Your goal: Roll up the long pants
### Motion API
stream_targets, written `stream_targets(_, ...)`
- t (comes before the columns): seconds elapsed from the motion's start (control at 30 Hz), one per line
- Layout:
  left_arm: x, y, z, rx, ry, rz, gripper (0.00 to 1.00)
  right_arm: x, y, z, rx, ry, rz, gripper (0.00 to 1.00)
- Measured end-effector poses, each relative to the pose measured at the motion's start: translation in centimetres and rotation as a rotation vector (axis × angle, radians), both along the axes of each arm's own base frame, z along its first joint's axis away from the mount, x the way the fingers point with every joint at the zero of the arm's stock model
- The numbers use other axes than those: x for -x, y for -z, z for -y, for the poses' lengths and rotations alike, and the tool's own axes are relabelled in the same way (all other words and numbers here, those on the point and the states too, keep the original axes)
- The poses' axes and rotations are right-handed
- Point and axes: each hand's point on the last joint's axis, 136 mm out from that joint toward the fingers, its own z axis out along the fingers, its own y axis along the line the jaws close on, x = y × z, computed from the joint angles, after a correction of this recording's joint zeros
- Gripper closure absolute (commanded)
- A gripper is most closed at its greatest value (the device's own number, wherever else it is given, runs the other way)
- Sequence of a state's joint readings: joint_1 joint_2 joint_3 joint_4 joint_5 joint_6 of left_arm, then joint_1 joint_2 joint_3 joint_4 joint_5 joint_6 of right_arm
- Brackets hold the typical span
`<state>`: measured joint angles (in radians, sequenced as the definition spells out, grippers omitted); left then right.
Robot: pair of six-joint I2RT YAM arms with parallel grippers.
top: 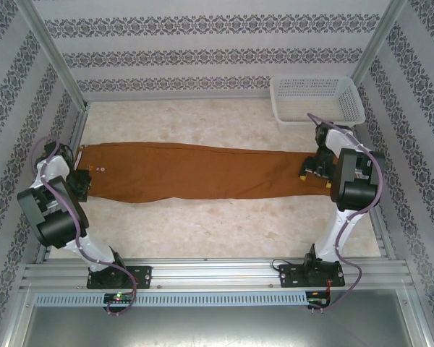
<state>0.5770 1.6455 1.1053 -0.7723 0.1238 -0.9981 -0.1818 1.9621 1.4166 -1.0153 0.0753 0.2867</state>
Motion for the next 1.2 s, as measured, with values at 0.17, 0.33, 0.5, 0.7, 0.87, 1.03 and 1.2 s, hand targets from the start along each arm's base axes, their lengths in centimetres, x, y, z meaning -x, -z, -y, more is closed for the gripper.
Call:
stream_targets(0.17, -1.6, -2.4, 0.5, 0.007, 0.022, 0.121, 0.0, -3.9, -5.0, 3.8, 0.036, 0.062, 0.146, 0.17)
stream_targets(0.33, -2.4, -3.9, 0.9, 0.013, 0.042, 0.191, 0.0, -3.2, -6.2, 9.8, 0.06, 0.191, 0.183, 0.17)
stream_targets(0.5, -2.6, -4.0, 1.2, 0.023, 0.054, 0.207, 0.0, -0.2, -2.4, 12.2, 0.016, 0.257, 0.077, 0.17)
stream_targets(0.7, -2.8, -3.9, 1.4, 0.033, 0.058, 0.219, 0.0, 2.1, 1.0, 10.9, -0.059, 0.252, -0.013, 0.17)
stream_targets(0.87, -2.8, -4.0, 1.3, 0.033, 0.058, 0.22, 0.0, 2.4, 2.1, 11.2, -0.079, 0.251, -0.009, 0.18)
stream_targets(1.03, -2.8, -4.3, 1.3, 0.027, 0.058, 0.228, 0.0, 2.4, 2.3, 11.3, -0.088, 0.244, -0.006, 0.24)
stream_targets(1.2, -2.8, -4.8, 1.3, 0.018, 0.059, 0.239, 0.0, 2.4, 2.4, 11.3, -0.091, 0.231, -0.014, 0.25)
